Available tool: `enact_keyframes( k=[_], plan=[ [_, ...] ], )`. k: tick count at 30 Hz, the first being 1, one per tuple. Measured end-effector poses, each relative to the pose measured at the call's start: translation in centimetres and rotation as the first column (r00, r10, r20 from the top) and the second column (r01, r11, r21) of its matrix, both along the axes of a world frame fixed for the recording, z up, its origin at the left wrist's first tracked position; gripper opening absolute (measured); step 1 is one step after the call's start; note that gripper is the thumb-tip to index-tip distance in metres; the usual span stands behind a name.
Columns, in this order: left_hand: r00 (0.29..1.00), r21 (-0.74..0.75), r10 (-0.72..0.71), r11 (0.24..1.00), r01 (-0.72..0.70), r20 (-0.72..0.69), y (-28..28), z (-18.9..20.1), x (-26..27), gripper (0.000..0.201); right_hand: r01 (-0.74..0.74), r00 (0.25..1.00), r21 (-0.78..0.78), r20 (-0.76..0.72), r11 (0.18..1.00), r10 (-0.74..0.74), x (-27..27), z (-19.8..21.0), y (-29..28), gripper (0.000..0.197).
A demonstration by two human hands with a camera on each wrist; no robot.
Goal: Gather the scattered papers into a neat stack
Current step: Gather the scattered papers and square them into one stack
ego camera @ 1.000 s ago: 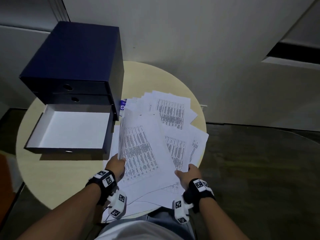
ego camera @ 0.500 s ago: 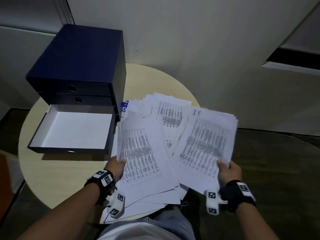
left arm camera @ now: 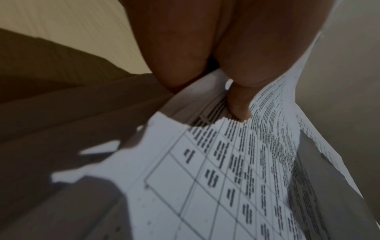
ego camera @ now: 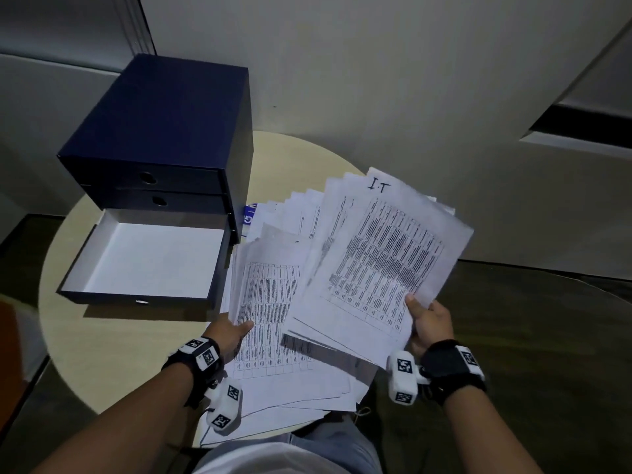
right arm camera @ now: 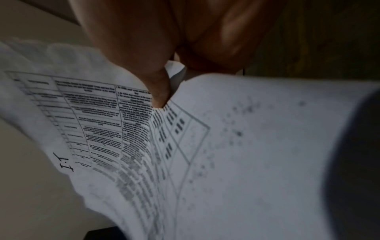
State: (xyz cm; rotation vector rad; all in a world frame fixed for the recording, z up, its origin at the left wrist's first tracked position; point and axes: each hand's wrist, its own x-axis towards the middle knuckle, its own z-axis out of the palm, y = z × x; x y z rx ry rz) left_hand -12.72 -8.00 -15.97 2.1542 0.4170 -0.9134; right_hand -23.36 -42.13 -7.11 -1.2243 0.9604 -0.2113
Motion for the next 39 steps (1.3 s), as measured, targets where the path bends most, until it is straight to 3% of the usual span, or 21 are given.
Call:
enact_keyframes(
  k=[2, 4, 6, 7, 9, 10, 12, 13, 15, 17, 20, 22, 28, 31, 33, 37, 39],
  plan=[
    [0.999, -0.025, 0.04, 0.999, -0.04, -0.009, 0.0, 0.4, -0.2, 0.051, 0.002, 1.0, 0.056, 0.025, 0.998, -0.004, 0.7, -0.5, 0.7, 0.023],
    [0.995, -0.058, 0.094, 0.994, -0.096, -0.035, 0.2, 0.5, -0.2, 0.055, -0.055, 0.998, 0.004, 0.014, 0.998, 0.055, 1.4, -1.2, 1.5, 0.024],
    [0.987, -0.157, 0.139, 0.976, -0.15, -0.078, 0.7, -0.7, 0.3, 0.087, -0.172, 0.984, -0.14, -0.062, 0.975, 0.165, 1.8, -2.6, 2.4, 0.027],
    [0.979, -0.188, 0.162, 0.965, -0.183, -0.121, 1.7, -4.6, 1.3, 0.108, -0.254, 0.964, -0.22, -0.139, 0.942, 0.228, 1.9, -4.0, 2.9, 0.033],
    [0.961, -0.266, 0.176, 0.936, -0.231, -0.212, 2.3, -8.7, 1.9, 0.127, -0.482, 0.85, -0.31, -0.394, 0.819, 0.351, 1.6, -6.4, 4.1, 0.053],
    [0.958, -0.278, 0.183, 0.93, -0.242, -0.223, 2.1, -8.3, 1.6, 0.129, -0.575, 0.779, -0.308, -0.488, 0.758, 0.393, 1.3, -7.8, 5.0, 0.057],
    [0.962, -0.262, 0.19, 0.935, -0.239, -0.197, 0.3, -1.4, 0.1, 0.135, -0.697, 0.677, -0.272, -0.554, 0.663, 0.485, 0.9, -9.3, 7.2, 0.057],
    [0.972, -0.25, 0.184, 0.944, -0.217, -0.149, 0.0, -0.1, 0.0, 0.143, -0.721, 0.647, -0.225, -0.559, 0.655, 0.519, 0.7, -9.2, 8.3, 0.057],
    [0.989, -0.189, 0.112, 0.973, -0.13, -0.101, 0.0, 0.7, -0.4, 0.144, -0.716, 0.655, -0.205, -0.527, 0.667, 0.541, 0.5, -8.8, 9.4, 0.037],
    [0.992, -0.089, 0.084, 0.992, -0.092, -0.09, 0.8, -1.5, 0.1, 0.127, -0.677, 0.702, -0.264, -0.509, 0.686, 0.497, 0.6, -8.7, 8.9, 0.023],
    [0.998, -0.007, 0.045, 0.999, -0.046, -0.048, 1.3, -4.3, 0.7, 0.118, -0.518, 0.818, -0.389, -0.486, 0.762, 0.308, 0.7, -8.1, 6.7, 0.04],
    [0.999, -0.01, 0.01, 1.0, -0.01, -0.045, 1.6, -5.6, 1.0, 0.117, -0.486, 0.822, -0.434, -0.521, 0.758, 0.228, 0.9, -8.0, 4.6, 0.042],
    [0.998, -0.021, 0.024, 0.999, -0.025, -0.054, 1.0, -3.3, 0.7, 0.101, -0.38, 0.842, -0.25, -0.492, 0.891, 0.221, 3.2, -8.4, 1.4, 0.057],
    [1.0, -0.011, 0.013, 1.0, -0.013, -0.028, 0.6, -2.6, 0.5, 0.073, -0.304, 0.873, -0.182, -0.446, 0.935, 0.197, 4.8, -8.9, 1.2, 0.062],
    [0.999, -0.004, 0.033, 0.999, -0.033, -0.028, 0.6, -2.6, 0.5, 0.058, -0.328, 0.853, -0.208, -0.485, 0.922, 0.194, 5.2, -9.3, 1.0, 0.053],
    [0.998, -0.008, 0.039, 0.999, -0.039, -0.046, 0.8, -3.4, 0.7, 0.073, -0.366, 0.777, -0.426, -0.63, 0.827, 0.019, 4.9, -9.4, 1.3, 0.01],
    [0.998, -0.007, 0.036, 0.999, -0.036, -0.049, 0.7, -3.2, 0.6, 0.075, -0.37, 0.771, -0.465, -0.637, 0.804, -0.013, 4.9, -9.4, 2.0, 0.007]
  ],
)
